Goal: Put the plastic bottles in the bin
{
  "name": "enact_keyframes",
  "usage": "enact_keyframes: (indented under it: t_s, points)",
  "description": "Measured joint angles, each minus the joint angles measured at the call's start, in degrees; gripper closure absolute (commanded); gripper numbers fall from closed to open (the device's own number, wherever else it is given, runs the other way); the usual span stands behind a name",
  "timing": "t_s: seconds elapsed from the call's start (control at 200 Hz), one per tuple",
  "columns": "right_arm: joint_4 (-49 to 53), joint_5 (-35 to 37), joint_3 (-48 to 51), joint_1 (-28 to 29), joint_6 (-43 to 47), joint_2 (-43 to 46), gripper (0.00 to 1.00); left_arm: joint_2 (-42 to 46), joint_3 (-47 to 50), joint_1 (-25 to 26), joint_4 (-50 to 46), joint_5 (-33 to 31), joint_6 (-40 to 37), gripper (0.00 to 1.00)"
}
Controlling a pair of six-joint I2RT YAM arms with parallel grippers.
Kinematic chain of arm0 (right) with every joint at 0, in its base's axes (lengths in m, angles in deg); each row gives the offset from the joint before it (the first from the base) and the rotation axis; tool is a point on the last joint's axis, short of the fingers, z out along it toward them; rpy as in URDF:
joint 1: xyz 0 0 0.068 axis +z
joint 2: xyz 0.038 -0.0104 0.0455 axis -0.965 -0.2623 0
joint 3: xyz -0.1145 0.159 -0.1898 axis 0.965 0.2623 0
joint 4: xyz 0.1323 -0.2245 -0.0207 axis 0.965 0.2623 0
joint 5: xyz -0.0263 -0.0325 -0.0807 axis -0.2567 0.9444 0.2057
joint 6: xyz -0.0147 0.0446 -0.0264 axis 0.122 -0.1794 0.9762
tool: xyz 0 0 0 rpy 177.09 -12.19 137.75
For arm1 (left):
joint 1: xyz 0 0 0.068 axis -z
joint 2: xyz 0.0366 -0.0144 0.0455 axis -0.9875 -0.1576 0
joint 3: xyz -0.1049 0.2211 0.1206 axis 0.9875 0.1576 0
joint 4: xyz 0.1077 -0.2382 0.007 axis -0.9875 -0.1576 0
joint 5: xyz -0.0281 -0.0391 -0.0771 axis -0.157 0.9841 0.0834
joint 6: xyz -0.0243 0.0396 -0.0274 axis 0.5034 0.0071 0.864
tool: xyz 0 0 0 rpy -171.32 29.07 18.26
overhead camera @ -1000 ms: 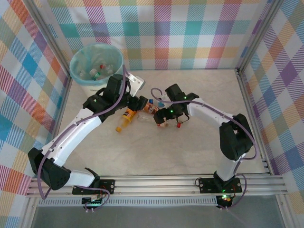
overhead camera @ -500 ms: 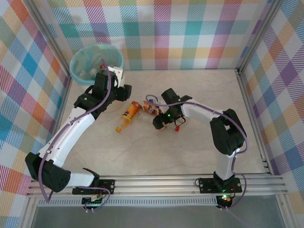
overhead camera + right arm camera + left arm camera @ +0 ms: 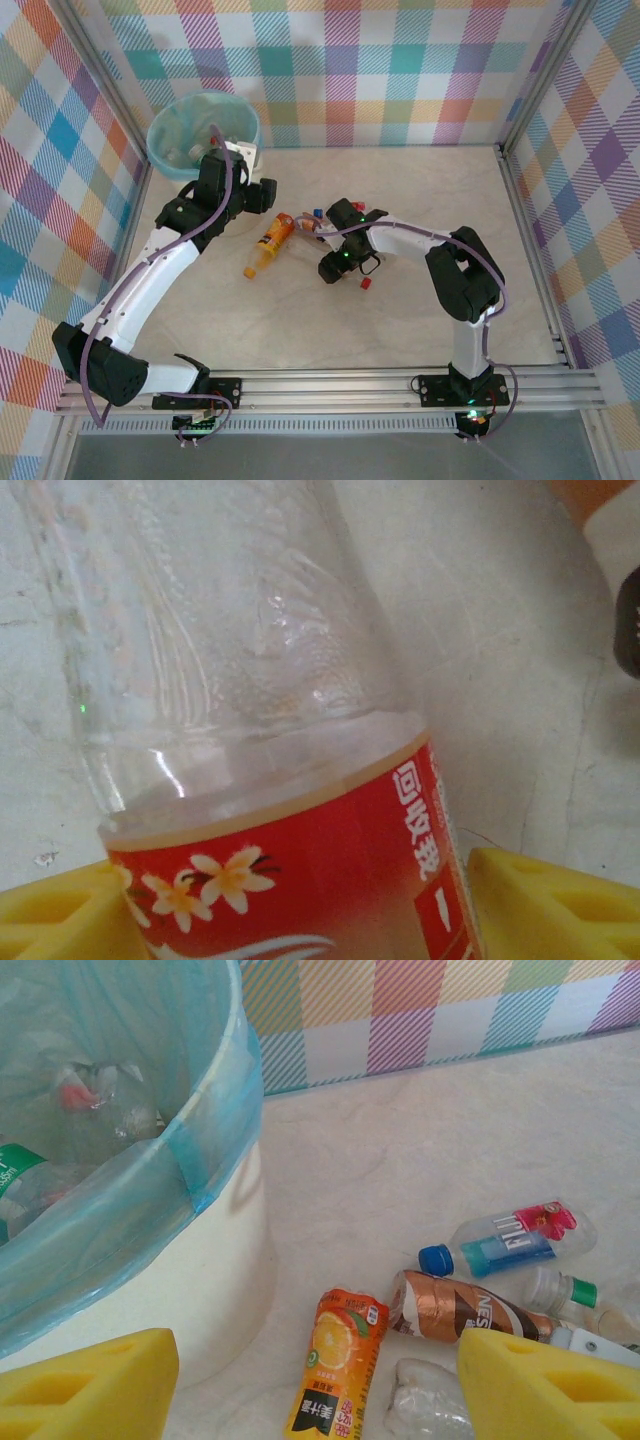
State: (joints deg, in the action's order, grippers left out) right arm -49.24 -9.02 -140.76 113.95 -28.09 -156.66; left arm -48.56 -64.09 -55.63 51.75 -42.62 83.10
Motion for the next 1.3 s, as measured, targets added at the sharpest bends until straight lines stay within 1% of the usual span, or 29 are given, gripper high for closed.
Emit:
enact_keyframes:
  t_s: [0.095, 0.395, 0.795, 1.1, 1.305]
  points:
    - [-0.04, -0.02, 0.22, 0.0, 0.2, 0.07, 0.34, 0.13, 0.11, 0.0, 0.0, 0.0, 0.0, 0.26]
    - [1.29, -0.48, 4.66, 0.31, -0.11, 4.83, 0.41, 0.24, 0.15, -0.13, 0.35, 0.02, 0.17, 0.26]
    - [1.51, -3.04, 9.25, 0.31, -1.68, 13.09, 0.45, 0.24, 0.2, -0.72, 1.05, 0.44, 0.59, 0.26]
    - [1.2, -3.91, 11.91, 0.31, -2.03, 17.11, 0.47, 0.24, 0.2, -0.85, 1.07, 1.31, 1.75, 0.26]
    - [-0.31, -4.59, 13.14, 0.31, -2.64, 18.25, 0.48, 0.24, 0.2, -0.85, 1.05, 2.32, 2.38, 0.26]
